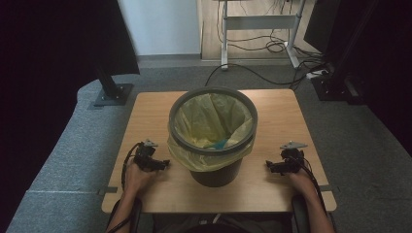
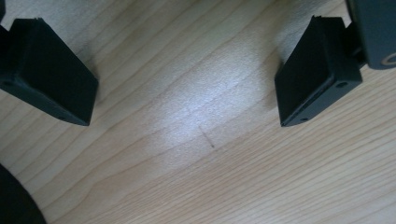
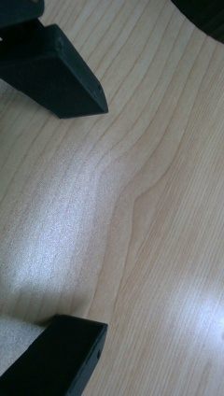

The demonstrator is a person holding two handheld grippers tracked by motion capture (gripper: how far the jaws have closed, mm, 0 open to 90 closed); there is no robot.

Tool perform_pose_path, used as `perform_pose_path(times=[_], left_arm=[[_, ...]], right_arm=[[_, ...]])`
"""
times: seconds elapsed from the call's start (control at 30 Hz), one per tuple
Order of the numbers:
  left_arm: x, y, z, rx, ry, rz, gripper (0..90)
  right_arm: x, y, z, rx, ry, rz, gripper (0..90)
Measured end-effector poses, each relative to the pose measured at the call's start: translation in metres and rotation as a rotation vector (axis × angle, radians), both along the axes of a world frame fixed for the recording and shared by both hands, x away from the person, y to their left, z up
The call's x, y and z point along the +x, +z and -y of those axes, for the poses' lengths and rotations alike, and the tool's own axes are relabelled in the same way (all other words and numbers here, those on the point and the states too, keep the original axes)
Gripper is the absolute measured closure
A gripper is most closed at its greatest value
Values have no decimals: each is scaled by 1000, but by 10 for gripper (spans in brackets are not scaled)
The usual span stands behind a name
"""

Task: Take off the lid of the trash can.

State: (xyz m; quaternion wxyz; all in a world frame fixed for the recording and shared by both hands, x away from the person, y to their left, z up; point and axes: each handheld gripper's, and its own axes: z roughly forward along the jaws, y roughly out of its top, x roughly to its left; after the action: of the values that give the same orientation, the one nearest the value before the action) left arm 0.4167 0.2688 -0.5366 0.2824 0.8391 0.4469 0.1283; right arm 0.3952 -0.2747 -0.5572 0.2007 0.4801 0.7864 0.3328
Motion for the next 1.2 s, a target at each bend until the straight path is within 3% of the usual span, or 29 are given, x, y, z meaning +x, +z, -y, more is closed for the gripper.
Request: perform_pose_path(times=[0.33, 0.57, 0.67, 1.03, 1.2], left_arm=[[4, 18, 0, -15, -14, 20, 34], [7, 33, -1, -54, -38, 24, 45], [9, 42, -1, -48, -50, 26, 52], [17, 87, -6, -99, -58, 79, 54], [18, 100, -6, -118, -56, 89, 54]], right_arm=[[0, 0, 0, -1, 1, 0, 0], [0, 0, 0, -1, 1, 0, 0], [0, 0, 0, 0, 2, 0, 0], [0, 0, 0, 0, 2, 0, 0], [0, 0, 0, -1, 2, 1, 0]])
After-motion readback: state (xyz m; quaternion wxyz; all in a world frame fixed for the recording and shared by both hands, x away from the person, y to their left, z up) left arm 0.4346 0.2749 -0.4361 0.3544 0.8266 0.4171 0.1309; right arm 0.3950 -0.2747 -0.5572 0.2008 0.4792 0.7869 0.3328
